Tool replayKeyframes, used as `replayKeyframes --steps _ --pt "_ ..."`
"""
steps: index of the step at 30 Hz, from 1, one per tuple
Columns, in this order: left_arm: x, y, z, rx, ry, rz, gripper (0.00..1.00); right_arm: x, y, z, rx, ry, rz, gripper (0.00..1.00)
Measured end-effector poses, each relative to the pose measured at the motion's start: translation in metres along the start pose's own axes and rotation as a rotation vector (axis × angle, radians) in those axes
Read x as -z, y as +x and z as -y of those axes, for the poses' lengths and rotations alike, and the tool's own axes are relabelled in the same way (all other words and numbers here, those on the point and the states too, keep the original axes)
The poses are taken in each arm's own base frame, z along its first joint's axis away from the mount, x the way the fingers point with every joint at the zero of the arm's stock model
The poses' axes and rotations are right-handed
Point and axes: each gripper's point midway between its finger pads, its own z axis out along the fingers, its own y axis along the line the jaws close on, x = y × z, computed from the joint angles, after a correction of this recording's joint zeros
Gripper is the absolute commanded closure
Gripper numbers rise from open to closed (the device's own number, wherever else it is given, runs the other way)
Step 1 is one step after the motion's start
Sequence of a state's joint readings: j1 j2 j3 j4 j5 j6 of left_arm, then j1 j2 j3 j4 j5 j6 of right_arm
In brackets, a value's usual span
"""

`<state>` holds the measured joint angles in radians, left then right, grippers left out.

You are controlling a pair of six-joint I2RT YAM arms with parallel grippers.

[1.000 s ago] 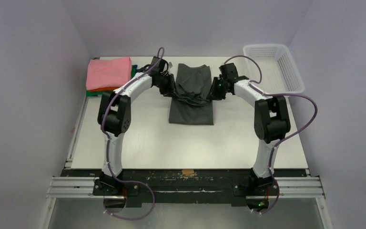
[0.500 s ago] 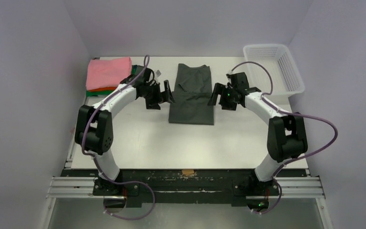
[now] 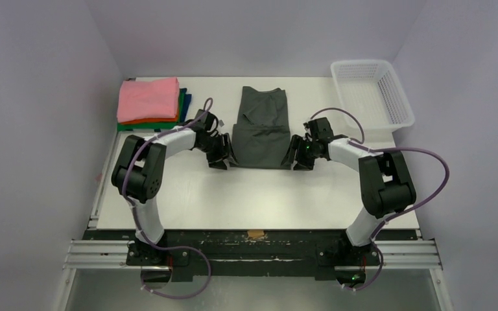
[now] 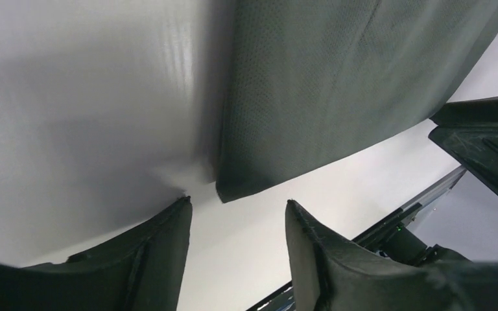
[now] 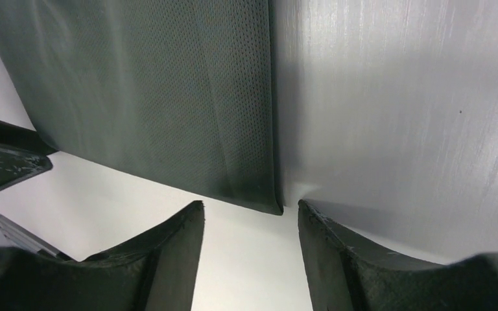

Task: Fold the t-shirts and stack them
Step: Grab one side of the 2/3 rectangular tshirt with both arms

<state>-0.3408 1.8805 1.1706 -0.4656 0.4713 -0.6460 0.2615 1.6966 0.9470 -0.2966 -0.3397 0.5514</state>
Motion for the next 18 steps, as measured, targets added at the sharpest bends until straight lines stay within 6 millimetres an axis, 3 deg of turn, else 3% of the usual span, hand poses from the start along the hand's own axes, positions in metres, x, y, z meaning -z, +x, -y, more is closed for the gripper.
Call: replayKeyframes --steps 2,5,7,9,14,18 --pt "-0.005 0.001 0.004 -0.014 0.003 -0.004 0.52 -0.002 -0.001 -0.001 -0.004 -0.010 0.003 0.48" --pt "-0.010 0.001 0.010 -0.022 0.004 -0.009 0.62 -0.005 -0.002 -0.004 -0.007 -0.027 0.006 0.53" --pt "-0.015 -0.001 0.011 -0.017 -0.005 -0.009 0.76 -0.007 -0.003 -0.005 -0.005 -0.036 0.011 0.62" --pt "-0.018 -0.002 0.011 -0.014 -0.011 -0.011 0.99 -0.009 -0.004 -0.006 -0.001 -0.041 0.014 0.74" --pt "-0.023 -0.003 0.009 -0.006 -0.030 -0.007 1.00 -0.014 0.002 -0.002 0.003 -0.033 0.006 0.95" --pt "-0.023 -0.002 0.010 -0.012 -0.023 -0.006 1.00 -0.014 0.006 -0.001 0.006 -0.032 -0.002 1.00"
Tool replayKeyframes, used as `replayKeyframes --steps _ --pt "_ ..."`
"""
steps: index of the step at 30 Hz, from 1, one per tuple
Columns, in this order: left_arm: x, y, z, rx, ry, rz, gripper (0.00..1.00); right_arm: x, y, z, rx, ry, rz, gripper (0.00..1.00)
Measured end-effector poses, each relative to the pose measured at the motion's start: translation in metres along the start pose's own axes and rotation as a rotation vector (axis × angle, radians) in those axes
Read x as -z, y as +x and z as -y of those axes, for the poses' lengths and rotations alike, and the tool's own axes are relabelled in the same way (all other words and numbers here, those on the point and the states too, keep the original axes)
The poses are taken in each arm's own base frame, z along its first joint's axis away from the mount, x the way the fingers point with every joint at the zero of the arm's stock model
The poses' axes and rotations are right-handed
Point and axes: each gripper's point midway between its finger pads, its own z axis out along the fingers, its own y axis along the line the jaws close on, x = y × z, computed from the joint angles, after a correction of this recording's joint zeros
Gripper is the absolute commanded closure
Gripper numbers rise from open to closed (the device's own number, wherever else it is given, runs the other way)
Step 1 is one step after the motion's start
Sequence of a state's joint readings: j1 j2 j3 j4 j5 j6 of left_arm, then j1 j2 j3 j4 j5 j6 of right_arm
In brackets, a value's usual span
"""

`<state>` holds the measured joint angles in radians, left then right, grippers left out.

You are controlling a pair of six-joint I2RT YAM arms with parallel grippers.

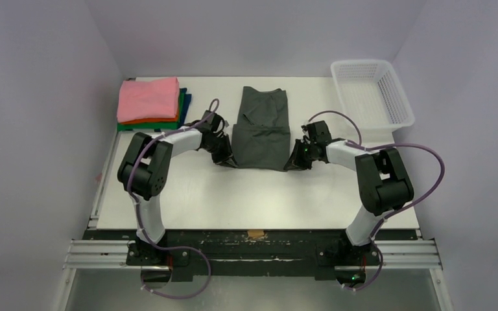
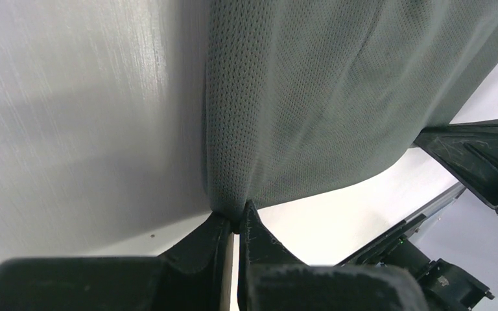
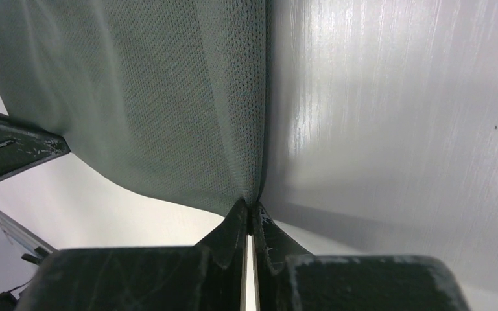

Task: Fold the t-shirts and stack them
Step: Grab one side of the 2/3 rectangular tshirt with both arms, then fold the long partially folded tshirt into a neat square

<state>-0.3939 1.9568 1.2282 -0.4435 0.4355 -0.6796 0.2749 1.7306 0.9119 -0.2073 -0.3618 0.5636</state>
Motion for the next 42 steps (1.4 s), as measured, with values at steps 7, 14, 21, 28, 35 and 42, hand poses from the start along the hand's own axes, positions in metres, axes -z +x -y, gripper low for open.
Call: replayKeyframes --steps 7,14,21,28,35,42 --pt "0.017 0.051 -0.018 -0.022 0.001 -0.017 1.00 0.019 0.042 0.007 0.009 0.004 -0.095 1.00" --pt "0.060 0.123 -0.007 -0.082 0.033 -0.070 1.00 0.076 0.104 -0.008 0.050 -0.032 -0.238 1.00" --pt "0.127 0.118 0.048 -0.205 0.178 0.072 1.00 0.122 0.099 -0.050 0.094 -0.174 -0.227 1.00" --pt "0.141 0.041 0.084 -0.249 0.184 0.236 1.00 0.123 0.028 -0.087 0.127 -0.243 -0.102 1.00" --pt "0.125 -0.047 0.087 -0.193 0.175 0.312 1.00 0.109 -0.039 -0.082 0.079 -0.222 -0.013 1.00" --pt "0.101 -0.105 0.091 -0.176 0.208 0.306 1.00 0.094 -0.088 -0.063 0.013 -0.191 0.024 1.00"
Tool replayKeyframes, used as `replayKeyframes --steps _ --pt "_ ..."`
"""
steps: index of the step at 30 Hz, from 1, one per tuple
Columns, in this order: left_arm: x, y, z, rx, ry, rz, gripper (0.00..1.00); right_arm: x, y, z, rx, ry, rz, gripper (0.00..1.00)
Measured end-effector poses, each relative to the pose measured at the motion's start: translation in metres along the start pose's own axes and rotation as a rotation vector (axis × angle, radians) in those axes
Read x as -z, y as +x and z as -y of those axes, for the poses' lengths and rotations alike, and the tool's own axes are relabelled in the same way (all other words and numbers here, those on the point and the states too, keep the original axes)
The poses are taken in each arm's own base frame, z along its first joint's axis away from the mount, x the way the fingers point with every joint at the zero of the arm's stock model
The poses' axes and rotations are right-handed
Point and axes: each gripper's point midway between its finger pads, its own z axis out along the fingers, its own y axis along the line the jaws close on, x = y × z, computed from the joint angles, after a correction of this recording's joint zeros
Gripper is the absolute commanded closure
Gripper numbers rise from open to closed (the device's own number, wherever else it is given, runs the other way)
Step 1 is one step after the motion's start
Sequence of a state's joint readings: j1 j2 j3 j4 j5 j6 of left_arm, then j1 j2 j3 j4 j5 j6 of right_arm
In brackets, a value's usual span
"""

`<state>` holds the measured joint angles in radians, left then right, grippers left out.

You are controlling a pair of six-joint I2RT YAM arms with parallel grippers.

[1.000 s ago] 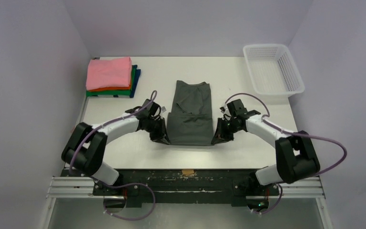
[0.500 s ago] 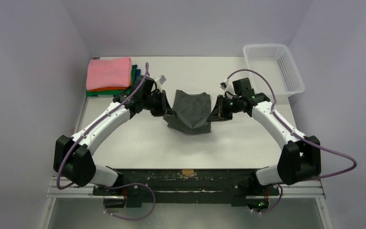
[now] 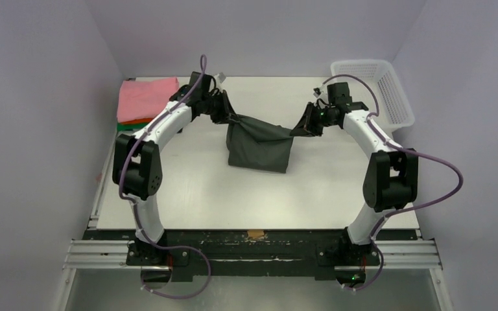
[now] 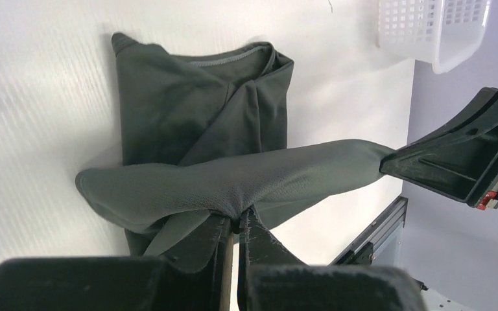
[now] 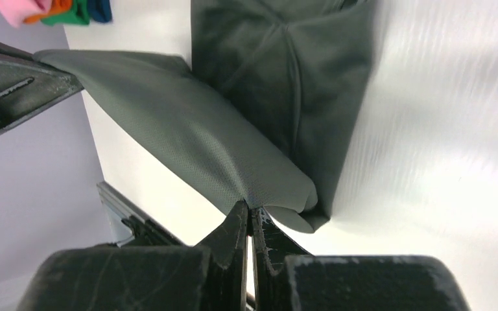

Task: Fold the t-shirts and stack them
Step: Fold the long partially folded tshirt into a neat square

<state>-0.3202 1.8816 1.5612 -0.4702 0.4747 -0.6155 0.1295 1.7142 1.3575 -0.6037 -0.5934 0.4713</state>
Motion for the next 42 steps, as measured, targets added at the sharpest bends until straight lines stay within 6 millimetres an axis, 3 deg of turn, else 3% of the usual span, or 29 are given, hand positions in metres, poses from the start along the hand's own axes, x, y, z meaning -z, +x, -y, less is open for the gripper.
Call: replayKeyframes --steps 6,11,12,14,16,17,18,19,20,21,24,27,32,36,42 --pt "-0.032 -0.027 -0.008 0.021 0.042 -0.024 1.00 -0.020 -0.034 0.016 -0.030 0.002 0.030 1.00" --pt "-0.067 -0.050 -0.022 0.034 0.046 -0.030 1.00 -0.048 -0.058 0.030 -0.053 0.000 0.056 1.00" --pt "-0.074 -0.054 -0.026 0.039 0.044 -0.031 0.96 -0.056 -0.066 0.034 -0.051 0.000 0.068 1.00" --pt "-0.088 -0.061 -0.035 0.048 0.040 -0.030 0.85 -0.075 -0.084 0.043 -0.046 0.006 0.102 0.91" --pt "-0.103 -0.070 -0.045 0.067 0.034 -0.028 0.80 -0.091 -0.097 0.054 -0.043 0.018 0.126 0.64" --pt "-0.110 -0.073 -0.051 0.076 0.028 -0.029 0.73 -0.100 -0.105 0.059 -0.042 0.022 0.136 0.55" --pt "-0.116 -0.076 -0.057 0.085 0.021 -0.028 0.59 -0.108 -0.112 0.063 -0.042 0.027 0.146 0.47" --pt "-0.120 -0.076 -0.062 0.093 0.013 -0.031 0.24 -0.114 -0.118 0.067 -0.039 0.033 0.152 0.38" --pt "-0.122 -0.076 -0.066 0.099 0.006 -0.035 0.04 -0.119 -0.121 0.070 -0.035 0.036 0.155 0.30" --pt "-0.122 -0.074 -0.070 0.104 -0.002 -0.040 0.00 -0.121 -0.123 0.071 -0.031 0.039 0.158 0.26" --pt "-0.115 -0.066 -0.074 0.119 -0.022 -0.049 0.00 -0.114 -0.124 0.070 -0.010 0.062 0.172 0.24" --pt "-0.097 -0.051 -0.077 0.118 -0.061 -0.066 0.00 -0.091 -0.115 0.061 0.021 0.093 0.203 0.23" --pt "-0.073 -0.047 -0.071 0.071 -0.092 -0.064 0.00 -0.052 -0.100 0.024 0.102 0.074 0.254 0.23" --pt "-0.075 -0.037 -0.080 0.055 -0.131 -0.095 0.00 -0.055 -0.096 0.003 0.151 0.040 0.262 0.23" --pt "-0.091 0.000 -0.089 0.038 -0.225 -0.192 0.03 -0.074 -0.081 0.012 0.144 0.056 0.207 0.23"
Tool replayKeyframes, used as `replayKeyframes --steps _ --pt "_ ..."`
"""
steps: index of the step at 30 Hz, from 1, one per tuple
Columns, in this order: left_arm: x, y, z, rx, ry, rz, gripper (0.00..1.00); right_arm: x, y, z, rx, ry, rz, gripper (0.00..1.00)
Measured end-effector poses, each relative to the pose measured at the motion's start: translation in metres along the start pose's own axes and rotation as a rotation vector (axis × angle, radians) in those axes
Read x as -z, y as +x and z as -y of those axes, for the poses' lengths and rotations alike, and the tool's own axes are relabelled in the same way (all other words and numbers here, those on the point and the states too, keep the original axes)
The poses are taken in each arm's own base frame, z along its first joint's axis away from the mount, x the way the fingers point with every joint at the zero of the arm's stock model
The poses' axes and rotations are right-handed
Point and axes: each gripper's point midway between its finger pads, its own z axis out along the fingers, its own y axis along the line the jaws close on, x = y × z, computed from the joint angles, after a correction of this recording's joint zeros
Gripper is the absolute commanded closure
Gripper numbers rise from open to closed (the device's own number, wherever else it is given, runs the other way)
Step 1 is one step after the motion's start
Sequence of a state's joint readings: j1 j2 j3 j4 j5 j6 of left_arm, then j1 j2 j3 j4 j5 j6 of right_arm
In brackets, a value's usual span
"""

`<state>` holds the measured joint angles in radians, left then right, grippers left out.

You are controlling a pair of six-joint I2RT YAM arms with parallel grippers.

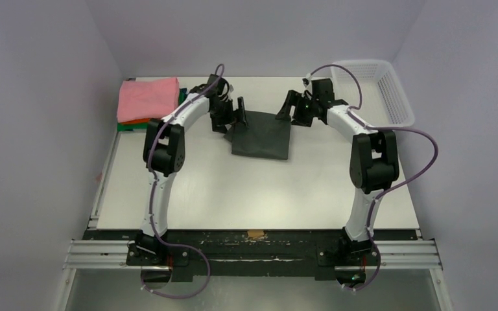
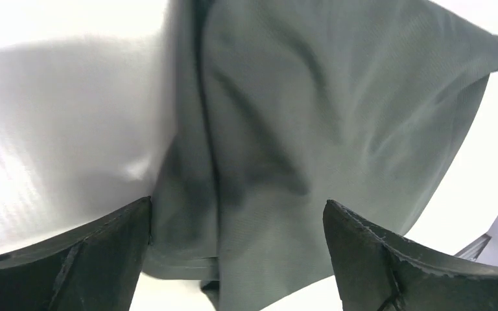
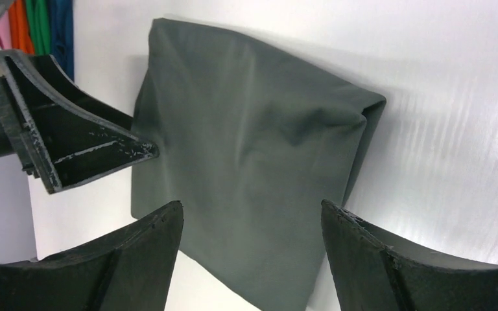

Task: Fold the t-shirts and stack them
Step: Fold the long partially folded tshirt into a neat square, then put the neatly folded tshirt into the corner of the board with the left arm

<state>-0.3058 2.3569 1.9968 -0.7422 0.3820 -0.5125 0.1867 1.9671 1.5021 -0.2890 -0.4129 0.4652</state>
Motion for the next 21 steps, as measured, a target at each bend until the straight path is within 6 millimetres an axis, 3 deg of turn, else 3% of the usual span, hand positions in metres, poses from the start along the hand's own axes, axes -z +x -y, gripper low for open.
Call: replayKeyframes --steps 6,10,15,17,19,21 --pt "-0.011 0.017 0.021 -0.020 -0.031 -0.025 0.22 -0.003 0.018 0.014 -0.005 0.027 -0.038 0.23" --pt "-0.019 0.027 0.031 0.004 -0.075 -0.030 0.45 0.001 0.030 0.023 -0.006 0.059 -0.063 0.23" --pt "-0.031 0.036 0.041 0.022 -0.185 -0.005 0.55 0.020 0.037 0.025 0.004 0.095 -0.053 0.23" --pt "-0.035 0.037 0.045 0.007 -0.238 0.018 0.68 0.032 0.035 0.021 0.012 0.096 -0.033 0.23" --pt "-0.040 0.037 0.050 -0.010 -0.274 0.042 0.97 0.045 0.031 0.019 0.020 0.104 -0.004 0.23" --pt "-0.043 0.038 0.053 -0.024 -0.290 0.058 1.00 0.055 0.026 0.017 0.028 0.109 0.023 0.23"
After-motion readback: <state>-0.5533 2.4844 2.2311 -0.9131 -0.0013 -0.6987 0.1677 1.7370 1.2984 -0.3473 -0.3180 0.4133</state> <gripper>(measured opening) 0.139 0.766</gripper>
